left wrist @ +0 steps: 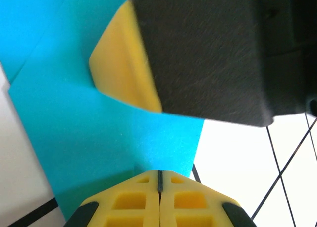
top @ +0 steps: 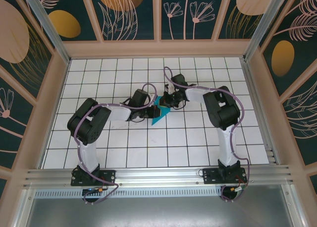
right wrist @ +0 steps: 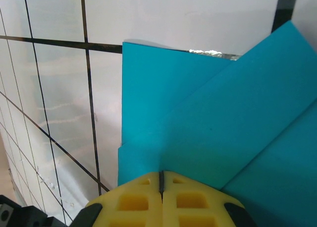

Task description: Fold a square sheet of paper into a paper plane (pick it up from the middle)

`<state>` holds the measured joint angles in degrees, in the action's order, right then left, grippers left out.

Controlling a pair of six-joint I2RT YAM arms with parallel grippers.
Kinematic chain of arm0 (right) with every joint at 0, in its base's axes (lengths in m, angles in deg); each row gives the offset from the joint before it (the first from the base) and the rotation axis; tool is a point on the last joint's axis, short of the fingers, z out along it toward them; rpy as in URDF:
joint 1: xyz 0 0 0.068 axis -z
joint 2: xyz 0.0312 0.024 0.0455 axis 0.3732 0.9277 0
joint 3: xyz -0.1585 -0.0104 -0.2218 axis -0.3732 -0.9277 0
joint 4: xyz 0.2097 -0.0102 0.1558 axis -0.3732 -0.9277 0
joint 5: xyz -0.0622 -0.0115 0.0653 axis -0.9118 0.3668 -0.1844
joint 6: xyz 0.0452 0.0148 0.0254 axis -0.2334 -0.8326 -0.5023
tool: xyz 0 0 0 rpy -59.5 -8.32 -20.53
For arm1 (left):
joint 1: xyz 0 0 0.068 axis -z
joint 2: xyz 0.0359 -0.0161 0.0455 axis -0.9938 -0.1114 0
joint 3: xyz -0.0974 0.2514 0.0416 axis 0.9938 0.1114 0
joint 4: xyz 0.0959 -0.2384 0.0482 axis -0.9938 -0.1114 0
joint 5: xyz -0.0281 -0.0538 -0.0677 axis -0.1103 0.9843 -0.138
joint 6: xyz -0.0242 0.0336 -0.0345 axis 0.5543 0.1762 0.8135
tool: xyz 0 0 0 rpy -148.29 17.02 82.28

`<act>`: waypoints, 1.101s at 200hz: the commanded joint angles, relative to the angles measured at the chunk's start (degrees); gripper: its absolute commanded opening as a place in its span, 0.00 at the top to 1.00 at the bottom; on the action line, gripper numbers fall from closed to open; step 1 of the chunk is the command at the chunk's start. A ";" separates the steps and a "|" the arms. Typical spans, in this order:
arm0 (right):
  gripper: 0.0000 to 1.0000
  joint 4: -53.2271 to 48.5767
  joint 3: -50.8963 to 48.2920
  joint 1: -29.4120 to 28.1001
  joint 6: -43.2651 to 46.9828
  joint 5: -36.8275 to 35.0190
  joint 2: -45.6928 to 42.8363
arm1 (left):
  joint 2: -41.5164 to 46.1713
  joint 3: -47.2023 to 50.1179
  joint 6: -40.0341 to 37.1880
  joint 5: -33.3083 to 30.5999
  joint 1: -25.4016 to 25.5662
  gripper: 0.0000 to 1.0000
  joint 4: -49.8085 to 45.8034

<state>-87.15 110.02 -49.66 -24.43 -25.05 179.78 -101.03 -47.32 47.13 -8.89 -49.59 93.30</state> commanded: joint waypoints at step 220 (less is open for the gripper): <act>1.00 -7.16 -1.94 0.76 0.40 -10.60 7.98 | 5.97 13.32 8.46 3.39 2.79 0.95 5.54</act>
<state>-88.02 110.79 -49.38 -24.46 -24.22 180.43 -96.27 -36.46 54.10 -8.00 -47.99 102.13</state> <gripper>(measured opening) 0.060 0.058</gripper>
